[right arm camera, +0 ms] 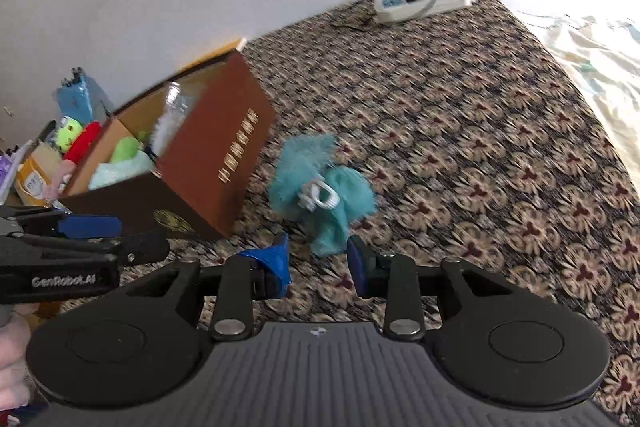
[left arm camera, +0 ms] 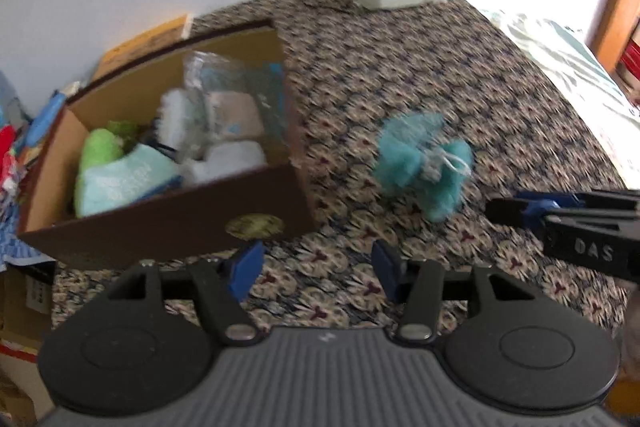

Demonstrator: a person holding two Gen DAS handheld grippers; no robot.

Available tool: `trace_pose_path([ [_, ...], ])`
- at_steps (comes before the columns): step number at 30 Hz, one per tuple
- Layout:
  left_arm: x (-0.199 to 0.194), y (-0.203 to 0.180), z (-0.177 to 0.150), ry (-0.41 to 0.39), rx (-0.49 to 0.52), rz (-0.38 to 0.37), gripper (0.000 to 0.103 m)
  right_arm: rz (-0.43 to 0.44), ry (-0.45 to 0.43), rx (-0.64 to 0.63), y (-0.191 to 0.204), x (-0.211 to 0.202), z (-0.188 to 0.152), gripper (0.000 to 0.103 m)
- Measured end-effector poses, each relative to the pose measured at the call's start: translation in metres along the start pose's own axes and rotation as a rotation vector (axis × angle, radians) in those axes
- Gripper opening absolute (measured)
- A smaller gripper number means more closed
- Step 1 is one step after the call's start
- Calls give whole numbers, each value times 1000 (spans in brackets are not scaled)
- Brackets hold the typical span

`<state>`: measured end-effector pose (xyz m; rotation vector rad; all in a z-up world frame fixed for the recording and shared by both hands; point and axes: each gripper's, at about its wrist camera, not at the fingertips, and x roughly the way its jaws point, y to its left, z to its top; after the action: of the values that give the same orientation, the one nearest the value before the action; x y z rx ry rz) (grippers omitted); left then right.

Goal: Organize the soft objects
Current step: 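Move the right gripper to the teal mesh sponge on the bedspread, then close the right gripper on the teal mesh sponge and lift it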

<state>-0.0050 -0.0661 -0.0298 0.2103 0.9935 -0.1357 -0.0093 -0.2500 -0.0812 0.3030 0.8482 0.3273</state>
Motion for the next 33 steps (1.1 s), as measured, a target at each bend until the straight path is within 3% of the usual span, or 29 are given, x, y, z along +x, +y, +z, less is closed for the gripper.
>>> trace_pose_path([
  [7,21,-17,-9,80,25,-54,54,-22,22,80,-16,2,-5,16],
  [12,36,-25,-10,117,20,-75,54,-25,15,70,-17,2,-5,16],
  [25,59,-28,-14,174,14,-44,56,3,-7,24,-17,25,32,15],
  [33,69,-22,-18,207,-17,-35,58,40,26,-50,-7,56,53,16],
])
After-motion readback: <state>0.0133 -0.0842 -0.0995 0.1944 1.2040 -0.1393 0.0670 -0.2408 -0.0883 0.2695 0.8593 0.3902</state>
